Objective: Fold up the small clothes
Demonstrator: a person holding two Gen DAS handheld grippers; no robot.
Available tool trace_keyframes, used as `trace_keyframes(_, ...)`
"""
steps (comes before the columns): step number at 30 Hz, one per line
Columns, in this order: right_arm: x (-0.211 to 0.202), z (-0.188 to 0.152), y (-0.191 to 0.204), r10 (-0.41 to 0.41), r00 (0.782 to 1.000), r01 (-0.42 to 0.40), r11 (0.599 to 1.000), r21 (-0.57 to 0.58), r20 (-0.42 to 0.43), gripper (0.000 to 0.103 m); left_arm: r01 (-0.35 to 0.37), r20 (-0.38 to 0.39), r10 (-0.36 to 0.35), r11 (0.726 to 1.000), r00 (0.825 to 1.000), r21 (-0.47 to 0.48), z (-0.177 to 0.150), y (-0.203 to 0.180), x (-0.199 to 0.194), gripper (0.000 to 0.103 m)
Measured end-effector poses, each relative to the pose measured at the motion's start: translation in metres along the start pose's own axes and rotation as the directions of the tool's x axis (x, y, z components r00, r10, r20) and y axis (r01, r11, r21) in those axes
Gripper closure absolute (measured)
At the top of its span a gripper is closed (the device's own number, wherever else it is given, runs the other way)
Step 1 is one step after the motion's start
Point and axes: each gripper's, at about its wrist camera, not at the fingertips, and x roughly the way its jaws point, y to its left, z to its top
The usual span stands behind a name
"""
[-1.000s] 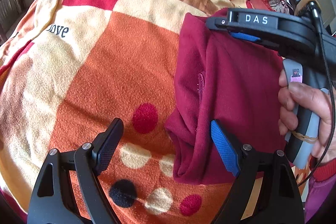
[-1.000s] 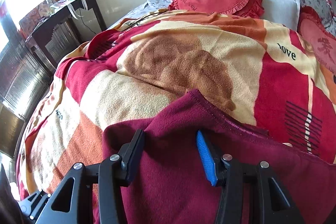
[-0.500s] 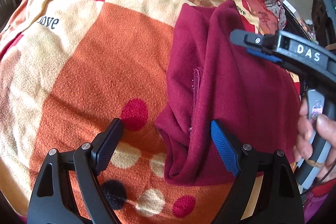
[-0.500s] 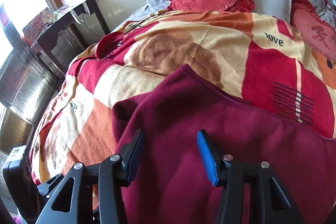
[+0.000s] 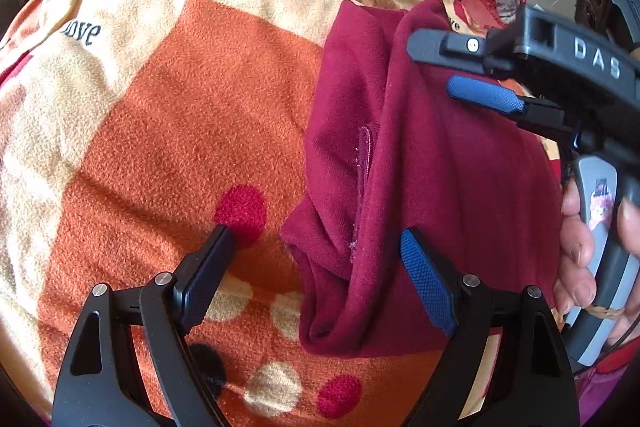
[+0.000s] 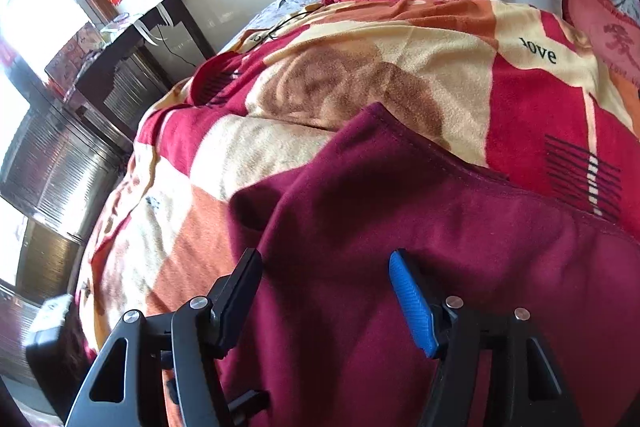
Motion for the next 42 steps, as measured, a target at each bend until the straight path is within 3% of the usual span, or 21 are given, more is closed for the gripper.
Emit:
trace_keyframes(5,0.003,0.006,0.008,0.045,0.999,-0.045,0.999,0.007,-0.021,0.035,0.041,0.004,-0.041,0.999,0.999,-0.009,-0.005,0.007,-0.003,0.018)
trace_keyframes(10,0.01,0.007,0.014,-0.014,1.0,0.014,1.0,-0.016,-0.025,0.034,0.077,0.027,-0.077,0.997,0.997,-0.018,-0.011,0.013,-0.008,0.017)
trace_keyframes(14,0.018,0.008,0.028,-0.084,0.996,0.082,0.994,-0.072,-0.031,0.031,0.111,0.051,-0.109,0.993,0.993,-0.046,-0.016,0.021,-0.012,0.017)
trace_keyframes(17,0.028,0.009,0.046,-0.142,0.989,0.136,0.982,-0.134,-0.039,0.022,0.117,0.059,-0.114,0.992,0.992,-0.052,-0.019,0.023,-0.014,0.017)
trace_keyframes(20,0.044,0.006,0.061,-0.256,0.965,0.241,0.95,-0.198,-0.054,0.018,0.098,0.054,-0.097,0.995,0.994,-0.031,-0.021,0.019,-0.015,0.017)
trace_keyframes(24,0.056,0.0,0.07,-0.338,0.941,0.322,0.913,-0.253,-0.023,0.012,0.095,0.05,-0.094,0.995,0.994,-0.033,-0.016,0.017,-0.012,0.017)
trace_keyframes(26,0.054,-0.003,0.069,-0.331,0.944,0.321,0.908,-0.269,0.008,0.023,0.092,0.047,-0.091,0.995,0.995,-0.036,-0.016,0.016,-0.012,0.017)
trace_keyframes(28,0.044,-0.003,0.063,-0.329,0.944,0.326,0.904,-0.277,0.04,0.057,0.081,0.045,-0.08,0.996,0.996,-0.026,-0.014,0.013,-0.01,0.016)
trace_keyframes(31,0.018,0.005,0.032,-0.164,0.986,0.166,0.973,-0.163,0.021,0.077,0.077,0.046,-0.077,0.997,0.996,-0.011,-0.007,0.006,-0.004,0.012)
trace_keyframes(34,0.003,0.007,0.01,-0.032,0.999,0.034,0.997,-0.073,0.023,0.086,0.084,0.055,-0.083,0.996,0.995,-0.008,-0.001,0.001,0.0,0.012)
trace_keyframes(37,-0.005,0.005,0.005,0.017,0.999,-0.015,0.998,-0.056,0.039,0.086,0.084,0.046,-0.084,0.996,0.995,0.013,0.002,-0.006,0.005,0.016)
trace_keyframes(38,-0.006,0.004,0.005,0.024,0.999,-0.022,0.998,-0.058,0.042,0.087,0.086,0.042,-0.087,0.996,0.995,0.026,0.004,-0.009,0.005,0.023)
trace_keyframes(39,-0.007,0.003,0.006,0.027,0.999,-0.025,0.998,-0.058,0.045,0.087,0.108,0.031,-0.109,0.993,0.994,0.041,0.004,-0.013,0.003,0.044)
trace_keyframes(42,-0.012,0.001,0.008,0.044,0.997,-0.041,0.997,-0.061,0.056,0.087,0.119,0.026,-0.121,0.99,0.992,0.071,0.005,-0.023,-0.006,0.062)
